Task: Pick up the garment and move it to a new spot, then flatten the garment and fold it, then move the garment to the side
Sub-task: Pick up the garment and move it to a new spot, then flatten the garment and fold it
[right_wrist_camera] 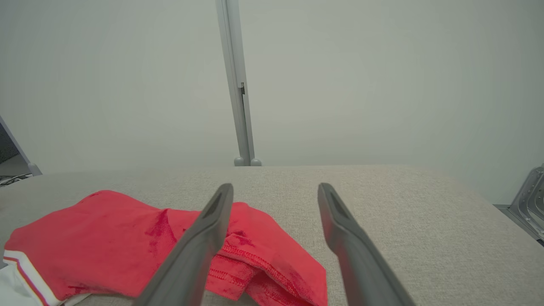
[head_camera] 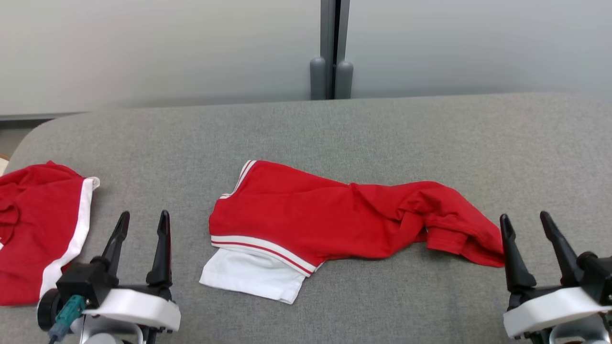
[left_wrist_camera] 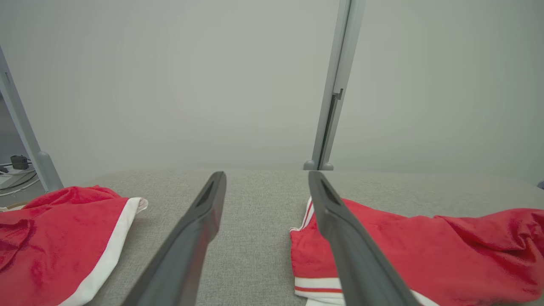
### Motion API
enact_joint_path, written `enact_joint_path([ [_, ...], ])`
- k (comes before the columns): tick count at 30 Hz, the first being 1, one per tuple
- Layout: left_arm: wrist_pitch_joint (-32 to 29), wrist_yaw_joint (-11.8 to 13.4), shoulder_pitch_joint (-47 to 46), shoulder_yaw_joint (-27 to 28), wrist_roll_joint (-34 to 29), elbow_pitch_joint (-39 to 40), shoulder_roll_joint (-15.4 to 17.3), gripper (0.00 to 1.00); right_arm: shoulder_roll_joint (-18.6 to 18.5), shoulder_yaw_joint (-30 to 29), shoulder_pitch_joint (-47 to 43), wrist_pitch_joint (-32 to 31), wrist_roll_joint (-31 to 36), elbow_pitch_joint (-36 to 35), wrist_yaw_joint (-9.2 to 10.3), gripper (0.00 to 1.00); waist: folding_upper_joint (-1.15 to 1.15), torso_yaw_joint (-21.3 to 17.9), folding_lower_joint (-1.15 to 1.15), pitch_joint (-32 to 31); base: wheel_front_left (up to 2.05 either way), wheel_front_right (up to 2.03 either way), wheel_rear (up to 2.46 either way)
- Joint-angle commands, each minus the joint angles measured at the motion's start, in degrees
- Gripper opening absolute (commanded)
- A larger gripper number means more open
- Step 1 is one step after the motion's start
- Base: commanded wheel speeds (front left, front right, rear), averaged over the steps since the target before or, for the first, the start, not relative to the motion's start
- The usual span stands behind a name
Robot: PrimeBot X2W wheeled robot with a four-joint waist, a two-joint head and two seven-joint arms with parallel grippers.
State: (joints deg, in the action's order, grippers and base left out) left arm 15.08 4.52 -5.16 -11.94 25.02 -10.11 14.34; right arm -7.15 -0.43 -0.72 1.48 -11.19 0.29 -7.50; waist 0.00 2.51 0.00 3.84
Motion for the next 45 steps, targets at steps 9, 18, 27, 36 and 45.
enact_joint_path([
  [9, 0.1, 0.46, 4.47, -0.6, -1.99, -0.13, 0.81, 1.0, -0.37, 0.35, -4.89, -1.64, 0.06, -1.58, 0.02, 1.0, 0.0, -0.17, 0.0, -4.55, 0.0, 0.0, 0.0],
  [18, -0.16, 1.16, 4.64, -0.82, -1.87, 0.0, 0.95, 1.0, -0.28, -0.12, -5.11, -2.28, 0.15, -2.4, 0.02, 1.0, 0.0, -0.2, 0.0, -5.02, 0.0, 0.0, 0.0],
  [27, -0.6, 1.65, 4.02, -1.37, -1.8, -0.28, 0.98, 1.0, -0.33, -0.42, -4.4, -2.39, -0.05, -1.97, 0.02, 1.0, 0.0, -0.08, 0.0, -5.01, 0.0, 0.0, 0.0],
  [36, -1.21, 1.56, 2.32, -3.02, -2.62, 0.19, 0.51, 1.0, -0.77, 1.83, -4.22, -3.64, -0.24, 1.15, 0.02, 1.0, 0.0, 1.6, 0.0, -3.66, 0.0, 0.0, 0.0],
  [45, -0.78, 0.29, -3.22, -5.43, -3.87, 0.7, -1.19, 1.0, -1.58, 5.59, 1.22, -3.24, 0.71, 10.95, 0.02, 1.0, 0.0, 5.86, 0.0, 2.76, 0.0, 0.0, 0.0],
])
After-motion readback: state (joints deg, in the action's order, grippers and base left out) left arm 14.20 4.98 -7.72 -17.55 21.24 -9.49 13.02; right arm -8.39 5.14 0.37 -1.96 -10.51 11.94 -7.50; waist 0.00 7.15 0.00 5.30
